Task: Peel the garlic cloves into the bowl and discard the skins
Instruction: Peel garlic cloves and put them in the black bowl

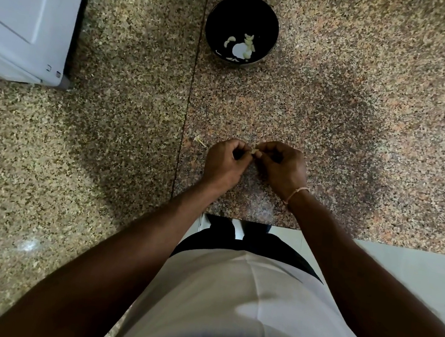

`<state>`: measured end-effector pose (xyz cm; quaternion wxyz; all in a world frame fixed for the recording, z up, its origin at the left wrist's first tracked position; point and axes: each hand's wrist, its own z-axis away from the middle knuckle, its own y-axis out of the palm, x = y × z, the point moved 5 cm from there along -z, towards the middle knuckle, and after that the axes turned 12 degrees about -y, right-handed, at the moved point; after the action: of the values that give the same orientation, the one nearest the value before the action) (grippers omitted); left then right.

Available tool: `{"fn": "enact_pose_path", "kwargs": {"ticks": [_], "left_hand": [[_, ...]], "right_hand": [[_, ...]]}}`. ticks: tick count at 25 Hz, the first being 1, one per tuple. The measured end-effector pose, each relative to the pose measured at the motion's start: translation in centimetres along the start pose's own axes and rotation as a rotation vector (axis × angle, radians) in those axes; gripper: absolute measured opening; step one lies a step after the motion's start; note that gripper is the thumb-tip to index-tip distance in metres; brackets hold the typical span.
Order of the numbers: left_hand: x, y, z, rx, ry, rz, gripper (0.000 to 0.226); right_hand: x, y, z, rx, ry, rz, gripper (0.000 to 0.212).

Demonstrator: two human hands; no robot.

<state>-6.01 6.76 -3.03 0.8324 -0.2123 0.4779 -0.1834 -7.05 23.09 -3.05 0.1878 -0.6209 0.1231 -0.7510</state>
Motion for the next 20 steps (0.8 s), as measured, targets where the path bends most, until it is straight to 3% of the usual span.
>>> {"fn": "enact_pose_path", "kwargs": {"ticks": [20], "left_hand": [[0.11,-0.08,-0.1,0.017,-0.054,0.04,0.007]], "right_hand": [[0.31,0.29,-0.53,-0.002,0.092,0.001,0.012]]}}
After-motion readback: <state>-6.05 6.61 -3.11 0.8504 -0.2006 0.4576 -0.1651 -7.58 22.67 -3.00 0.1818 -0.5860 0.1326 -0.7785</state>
